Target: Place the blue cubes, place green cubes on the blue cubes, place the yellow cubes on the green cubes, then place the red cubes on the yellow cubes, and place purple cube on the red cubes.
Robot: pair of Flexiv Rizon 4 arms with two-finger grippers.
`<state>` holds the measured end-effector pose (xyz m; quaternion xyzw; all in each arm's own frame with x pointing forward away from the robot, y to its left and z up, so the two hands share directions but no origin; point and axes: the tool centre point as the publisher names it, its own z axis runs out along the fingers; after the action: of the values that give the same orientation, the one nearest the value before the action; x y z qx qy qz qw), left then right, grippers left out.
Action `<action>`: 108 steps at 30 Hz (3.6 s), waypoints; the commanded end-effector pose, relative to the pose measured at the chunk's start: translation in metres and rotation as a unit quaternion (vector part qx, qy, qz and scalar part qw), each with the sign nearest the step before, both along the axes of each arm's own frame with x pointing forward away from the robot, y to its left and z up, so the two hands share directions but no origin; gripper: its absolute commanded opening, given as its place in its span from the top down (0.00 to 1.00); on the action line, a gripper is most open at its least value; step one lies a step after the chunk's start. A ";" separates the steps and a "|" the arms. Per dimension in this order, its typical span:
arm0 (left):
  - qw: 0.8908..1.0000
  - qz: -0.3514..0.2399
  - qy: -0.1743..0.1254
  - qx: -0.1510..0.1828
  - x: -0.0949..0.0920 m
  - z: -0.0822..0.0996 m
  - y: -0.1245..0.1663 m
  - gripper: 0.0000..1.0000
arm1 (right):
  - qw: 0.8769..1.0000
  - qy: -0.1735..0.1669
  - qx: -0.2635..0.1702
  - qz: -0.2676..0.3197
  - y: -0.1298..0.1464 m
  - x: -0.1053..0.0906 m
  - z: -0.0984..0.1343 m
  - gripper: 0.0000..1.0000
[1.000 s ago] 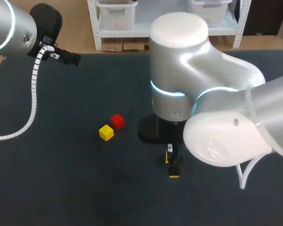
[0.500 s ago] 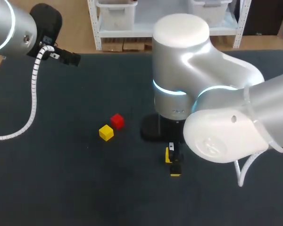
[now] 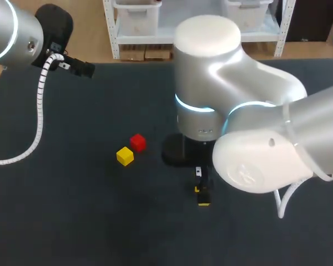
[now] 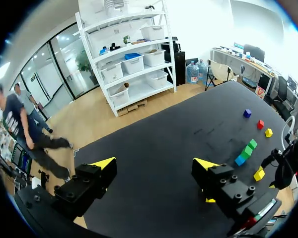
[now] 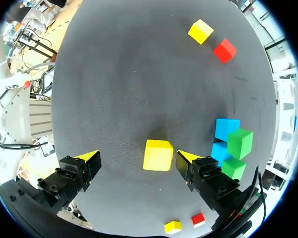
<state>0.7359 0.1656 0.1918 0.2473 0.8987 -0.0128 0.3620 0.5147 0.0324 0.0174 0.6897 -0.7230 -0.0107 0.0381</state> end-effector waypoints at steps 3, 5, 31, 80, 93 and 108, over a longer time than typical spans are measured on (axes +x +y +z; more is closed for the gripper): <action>1.000 -0.001 0.001 -0.001 0.001 0.000 0.000 0.00 | 1.000 -0.007 -0.003 -0.002 -0.001 -0.001 -0.005 0.00; 1.000 -0.001 0.001 -0.001 0.001 0.000 0.000 0.00 | 1.000 -0.006 -0.006 -0.002 0.000 0.000 -0.008 0.00; 1.000 -0.001 0.001 -0.001 0.001 0.000 0.000 0.00 | 1.000 0.009 -0.010 -0.001 0.000 0.004 -0.018 1.00; 1.000 -0.001 0.001 -0.001 0.001 0.000 0.000 0.00 | 0.999 -0.046 -0.004 0.016 -0.014 0.103 0.071 1.00; 1.000 -0.001 0.001 -0.001 0.001 0.000 0.000 0.00 | 0.998 -0.042 -0.009 0.046 -0.014 0.115 0.057 1.00; 1.000 -0.001 0.001 -0.001 0.001 0.000 0.000 0.00 | 0.999 -0.034 -0.014 0.034 -0.014 0.127 0.047 1.00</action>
<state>0.7360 0.1656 0.1918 0.2473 0.8987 -0.0127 0.3620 0.6372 0.0175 0.0664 0.7139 -0.6994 0.0270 0.0200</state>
